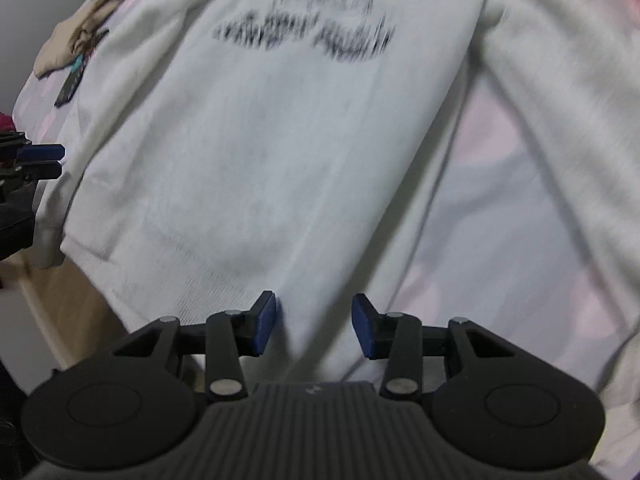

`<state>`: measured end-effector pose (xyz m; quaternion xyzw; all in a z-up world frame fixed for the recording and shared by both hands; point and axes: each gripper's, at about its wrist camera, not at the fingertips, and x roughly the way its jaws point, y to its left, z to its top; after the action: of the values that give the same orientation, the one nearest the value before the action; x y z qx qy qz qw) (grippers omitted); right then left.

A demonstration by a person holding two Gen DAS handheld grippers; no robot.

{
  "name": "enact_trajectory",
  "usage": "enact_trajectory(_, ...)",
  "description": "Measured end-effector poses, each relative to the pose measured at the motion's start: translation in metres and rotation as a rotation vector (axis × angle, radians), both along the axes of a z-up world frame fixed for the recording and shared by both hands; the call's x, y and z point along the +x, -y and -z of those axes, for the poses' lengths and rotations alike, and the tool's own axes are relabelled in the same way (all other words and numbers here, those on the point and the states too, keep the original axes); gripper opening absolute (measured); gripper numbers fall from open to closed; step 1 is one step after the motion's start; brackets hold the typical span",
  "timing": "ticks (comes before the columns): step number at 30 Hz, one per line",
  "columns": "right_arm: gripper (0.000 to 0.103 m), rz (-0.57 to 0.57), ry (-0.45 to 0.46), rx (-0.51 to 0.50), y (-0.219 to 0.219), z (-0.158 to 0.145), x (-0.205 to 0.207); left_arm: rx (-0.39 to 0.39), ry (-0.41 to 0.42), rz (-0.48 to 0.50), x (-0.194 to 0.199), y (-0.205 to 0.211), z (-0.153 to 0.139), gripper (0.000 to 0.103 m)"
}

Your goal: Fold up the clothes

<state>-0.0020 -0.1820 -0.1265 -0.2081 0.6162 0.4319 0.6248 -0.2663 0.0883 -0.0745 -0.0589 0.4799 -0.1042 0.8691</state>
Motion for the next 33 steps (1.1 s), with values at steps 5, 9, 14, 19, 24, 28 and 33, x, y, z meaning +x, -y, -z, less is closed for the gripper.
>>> enact_trajectory(5,0.034,-0.084,0.022,0.019,-0.002,-0.011,-0.015,0.02,0.006,0.106,-0.006,0.029,0.003,0.026)
enact_trajectory(9,0.049,-0.086,0.048,0.018,0.001,-0.015,-0.017,0.05,-0.015,0.166,-0.011,0.047,0.015,0.026)
enact_trajectory(14,0.006,-0.123,0.049,-0.027,0.006,-0.01,-0.023,0.164,-0.055,0.197,-0.012,0.048,0.028,0.027)
enact_trajectory(19,0.006,-0.128,0.077,0.189,0.036,-0.092,-0.015,0.172,-0.099,0.081,-0.014,-0.004,0.014,0.026)
enact_trajectory(24,0.005,-0.136,0.161,0.133,0.065,-0.106,-0.014,0.236,-0.086,-0.124,-0.021,-0.06,-0.003,0.027)
enact_trajectory(28,0.008,-0.188,0.136,-0.08,0.05,-0.043,-0.025,0.23,-0.055,-0.159,-0.028,-0.071,-0.006,0.027)
enact_trajectory(33,0.03,-0.154,0.189,0.031,0.053,-0.061,-0.018,0.175,0.013,-0.008,-0.031,-0.029,-0.005,0.044)
